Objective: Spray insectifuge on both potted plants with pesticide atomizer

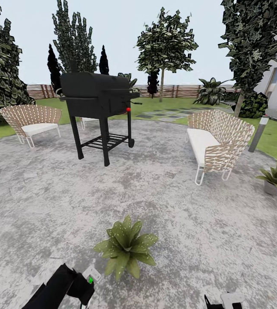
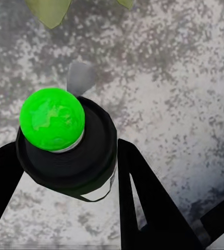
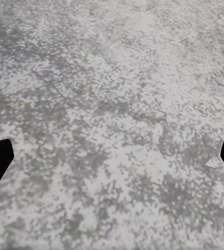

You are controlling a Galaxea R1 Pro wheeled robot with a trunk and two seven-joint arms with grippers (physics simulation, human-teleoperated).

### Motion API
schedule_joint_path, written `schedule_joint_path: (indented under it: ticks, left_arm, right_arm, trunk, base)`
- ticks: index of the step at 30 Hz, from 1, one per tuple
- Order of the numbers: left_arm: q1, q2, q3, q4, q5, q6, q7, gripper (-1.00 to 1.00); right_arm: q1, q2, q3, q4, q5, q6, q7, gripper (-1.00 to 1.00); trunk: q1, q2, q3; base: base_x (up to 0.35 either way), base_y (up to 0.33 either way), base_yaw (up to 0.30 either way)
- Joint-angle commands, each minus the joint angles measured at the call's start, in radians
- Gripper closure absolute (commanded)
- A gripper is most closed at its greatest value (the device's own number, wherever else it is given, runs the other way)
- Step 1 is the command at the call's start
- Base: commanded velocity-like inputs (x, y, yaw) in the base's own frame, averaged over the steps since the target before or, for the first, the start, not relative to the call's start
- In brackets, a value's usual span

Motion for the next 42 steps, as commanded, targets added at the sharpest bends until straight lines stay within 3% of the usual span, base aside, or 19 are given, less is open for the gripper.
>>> schedule_joint_path:
  ticks: [1, 10, 11, 12, 14, 18, 30, 35, 38, 42]
  left_arm:
    - [0.000, 0.002, -0.001, 0.000, -0.005, 0.003, -0.005, 1.00]
    - [-0.018, -0.016, -0.003, -0.012, 0.002, 0.019, 0.000, 1.00]
    - [-0.029, -0.018, -0.003, -0.012, 0.002, 0.021, 0.000, 1.00]
    - [-0.075, -0.020, -0.003, -0.012, 0.004, 0.042, -0.002, 1.00]
    - [-0.126, -0.025, -0.004, -0.013, 0.005, 0.109, -0.005, 1.00]
    - [-0.162, -0.030, -0.006, -0.012, 0.005, 0.151, -0.006, 1.00]
    - [-0.147, -0.017, -0.014, 0.009, -0.011, 0.145, -0.008, 1.00]
    - [-0.149, -0.030, -0.021, 0.020, -0.018, 0.143, -0.010, 1.00]
    - [-0.155, -0.050, -0.072, 0.013, -0.016, 0.148, -0.010, 1.00]
    - [-0.156, -0.060, -0.093, 0.018, -0.013, 0.147, -0.008, 1.00]
  right_arm:
    - [-0.001, 0.000, -0.008, 0.000, 0.002, -0.003, 0.007, -1.00]
    - [-0.001, 0.001, -0.008, 0.000, 0.002, -0.003, 0.006, -1.00]
    - [-0.001, 0.001, -0.008, 0.000, 0.003, -0.003, 0.006, -1.00]
    - [-0.001, 0.000, -0.008, 0.000, 0.003, -0.003, 0.007, -1.00]
    - [-0.001, 0.000, -0.008, 0.000, 0.002, -0.003, 0.006, -1.00]
    - [-0.001, 0.000, -0.008, -0.001, 0.002, -0.003, 0.006, -1.00]
    - [-0.001, 0.000, -0.008, -0.001, 0.004, -0.003, 0.007, -1.00]
    - [-0.001, 0.000, -0.008, 0.000, 0.004, -0.003, 0.007, -1.00]
    - [-0.001, 0.000, -0.008, 0.000, 0.004, -0.003, 0.007, -1.00]
    - [-0.001, 0.000, -0.008, 0.000, 0.004, -0.003, 0.007, -1.00]
  trunk:
    - [0.000, 0.000, -0.001]
    - [0.000, 0.000, -0.001]
    - [0.000, 0.000, -0.001]
    - [0.000, 0.000, -0.001]
    - [0.000, 0.000, -0.001]
    - [0.000, 0.000, -0.001]
    - [0.000, 0.000, -0.001]
    - [0.000, 0.000, -0.001]
    - [0.000, 0.000, -0.001]
    - [0.000, 0.000, -0.001]
  base:
    - [0.000, 0.000, 0.000]
    - [-0.209, 0.000, 0.000]
    - [-0.055, 0.000, 0.000]
    - [-0.018, 0.000, 0.000]
    - [-0.007, 0.000, 0.000]
    - [-0.001, 0.000, 0.000]
    - [0.000, 0.000, 0.000]
    - [0.000, 0.000, 0.000]
    - [0.000, 0.000, 0.000]
    - [0.000, 0.000, 0.000]
